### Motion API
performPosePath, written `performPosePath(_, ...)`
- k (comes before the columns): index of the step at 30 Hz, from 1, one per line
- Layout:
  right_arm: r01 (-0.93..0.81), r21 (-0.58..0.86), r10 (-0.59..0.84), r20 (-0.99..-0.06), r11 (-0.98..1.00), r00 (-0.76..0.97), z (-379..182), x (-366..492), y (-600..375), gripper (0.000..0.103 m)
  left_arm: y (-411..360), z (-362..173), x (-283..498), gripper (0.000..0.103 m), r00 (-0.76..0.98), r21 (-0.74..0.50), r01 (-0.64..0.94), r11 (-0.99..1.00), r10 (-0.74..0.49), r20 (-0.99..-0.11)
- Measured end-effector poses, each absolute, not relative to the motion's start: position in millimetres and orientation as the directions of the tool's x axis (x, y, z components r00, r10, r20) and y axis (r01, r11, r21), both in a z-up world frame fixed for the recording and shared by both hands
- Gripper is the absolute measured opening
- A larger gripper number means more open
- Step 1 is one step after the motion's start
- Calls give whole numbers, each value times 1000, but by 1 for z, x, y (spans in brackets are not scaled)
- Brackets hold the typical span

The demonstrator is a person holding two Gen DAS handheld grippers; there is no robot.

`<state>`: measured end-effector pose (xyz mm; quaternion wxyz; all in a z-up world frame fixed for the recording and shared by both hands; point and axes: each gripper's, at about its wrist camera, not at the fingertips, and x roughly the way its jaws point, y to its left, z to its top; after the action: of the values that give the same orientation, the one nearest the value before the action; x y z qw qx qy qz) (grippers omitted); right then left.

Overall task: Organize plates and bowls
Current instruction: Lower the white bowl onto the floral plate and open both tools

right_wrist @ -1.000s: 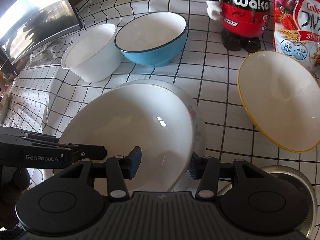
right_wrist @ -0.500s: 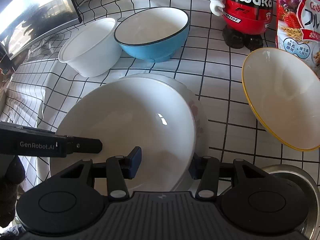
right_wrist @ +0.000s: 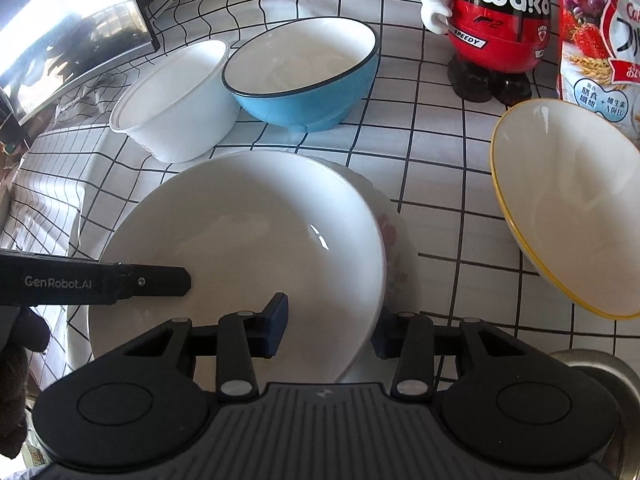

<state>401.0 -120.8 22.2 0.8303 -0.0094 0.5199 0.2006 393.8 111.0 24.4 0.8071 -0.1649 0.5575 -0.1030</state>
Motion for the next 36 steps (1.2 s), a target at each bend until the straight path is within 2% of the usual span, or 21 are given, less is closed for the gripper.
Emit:
performPosePath(25,-348,172,323,-839,921,439,41,382,-129,41,108,34,391,19,344,-334,51,941,-330,-879)
performPosePath(31,-322,159,301,-835,933,461,43,375,-128,41,102,33,398,22,351,-308,88,947,-319,-881)
performPosePath(36,-304,131,270,-837,944,475,45,370,-127,41,104,25,406,20,344,-331,128,935,-355,-869)
